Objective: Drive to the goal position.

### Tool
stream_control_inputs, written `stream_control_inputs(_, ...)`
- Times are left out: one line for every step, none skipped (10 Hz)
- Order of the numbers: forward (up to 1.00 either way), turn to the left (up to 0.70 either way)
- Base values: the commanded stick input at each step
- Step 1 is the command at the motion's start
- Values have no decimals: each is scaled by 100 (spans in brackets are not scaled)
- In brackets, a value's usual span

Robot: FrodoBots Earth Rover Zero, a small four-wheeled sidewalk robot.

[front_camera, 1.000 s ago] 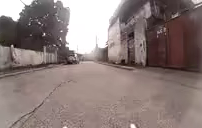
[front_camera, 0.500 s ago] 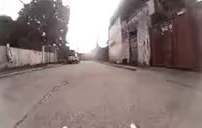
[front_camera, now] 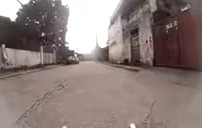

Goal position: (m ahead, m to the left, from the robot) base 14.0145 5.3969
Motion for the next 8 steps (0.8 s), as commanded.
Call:
stream_control_inputs(70, 1)
stream_control_inputs(70, 1)
stream_control_inputs(70, 1)
stream_control_inputs(70, 1)
stream_control_inputs(70, 1)
stream_control_inputs(70, 1)
stream_control_inputs(70, 1)
stream_control_inputs(70, 1)
